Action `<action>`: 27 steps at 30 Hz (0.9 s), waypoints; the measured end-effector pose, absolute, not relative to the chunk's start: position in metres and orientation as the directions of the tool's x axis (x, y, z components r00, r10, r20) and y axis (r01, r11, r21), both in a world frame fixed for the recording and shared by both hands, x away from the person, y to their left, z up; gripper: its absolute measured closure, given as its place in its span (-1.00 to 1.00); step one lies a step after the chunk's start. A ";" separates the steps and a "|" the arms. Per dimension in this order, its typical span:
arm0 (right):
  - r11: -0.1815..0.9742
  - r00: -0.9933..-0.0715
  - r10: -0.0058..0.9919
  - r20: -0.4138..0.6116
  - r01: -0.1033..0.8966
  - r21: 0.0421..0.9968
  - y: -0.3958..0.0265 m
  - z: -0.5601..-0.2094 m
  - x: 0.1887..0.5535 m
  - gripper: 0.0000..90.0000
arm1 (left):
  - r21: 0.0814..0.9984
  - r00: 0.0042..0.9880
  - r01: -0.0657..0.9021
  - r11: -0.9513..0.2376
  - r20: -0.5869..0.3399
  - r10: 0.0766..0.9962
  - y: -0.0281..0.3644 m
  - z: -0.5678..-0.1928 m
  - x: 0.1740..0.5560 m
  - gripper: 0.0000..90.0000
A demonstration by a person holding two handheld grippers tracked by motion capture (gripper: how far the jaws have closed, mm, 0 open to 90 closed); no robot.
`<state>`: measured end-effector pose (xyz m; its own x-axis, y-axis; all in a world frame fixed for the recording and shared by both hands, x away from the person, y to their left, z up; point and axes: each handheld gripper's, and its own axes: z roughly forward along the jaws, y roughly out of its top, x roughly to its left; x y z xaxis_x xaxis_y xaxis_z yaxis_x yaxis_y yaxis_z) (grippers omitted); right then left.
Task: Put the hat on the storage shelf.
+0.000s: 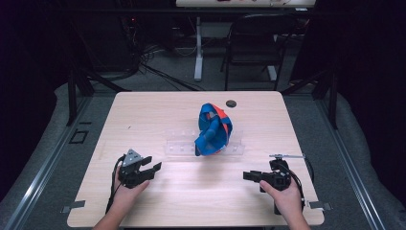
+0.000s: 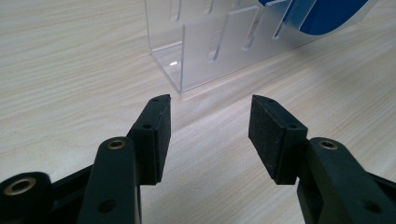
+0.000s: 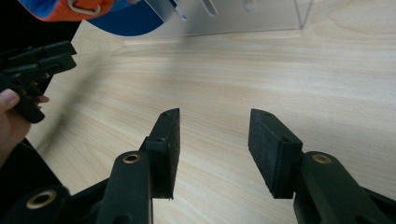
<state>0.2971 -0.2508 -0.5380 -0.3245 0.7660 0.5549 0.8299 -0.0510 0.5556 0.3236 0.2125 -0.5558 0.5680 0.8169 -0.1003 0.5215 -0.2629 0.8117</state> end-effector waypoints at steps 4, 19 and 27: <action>-0.042 -0.370 0.754 0.542 0.797 0.602 -0.257 -0.547 0.286 0.18 | 0.814 0.565 0.517 -0.263 -0.094 0.820 0.214 -0.554 0.323 0.09; -0.115 -0.374 0.781 0.499 0.700 0.704 -0.271 -0.568 0.263 0.12 | 0.810 0.562 0.512 -0.286 -0.064 0.825 0.211 -0.558 0.324 0.06; -0.194 -0.313 0.788 0.530 0.691 0.696 -0.280 -0.581 0.266 0.10 | 0.801 0.587 0.512 -0.310 -0.062 0.807 0.203 -0.561 0.323 0.06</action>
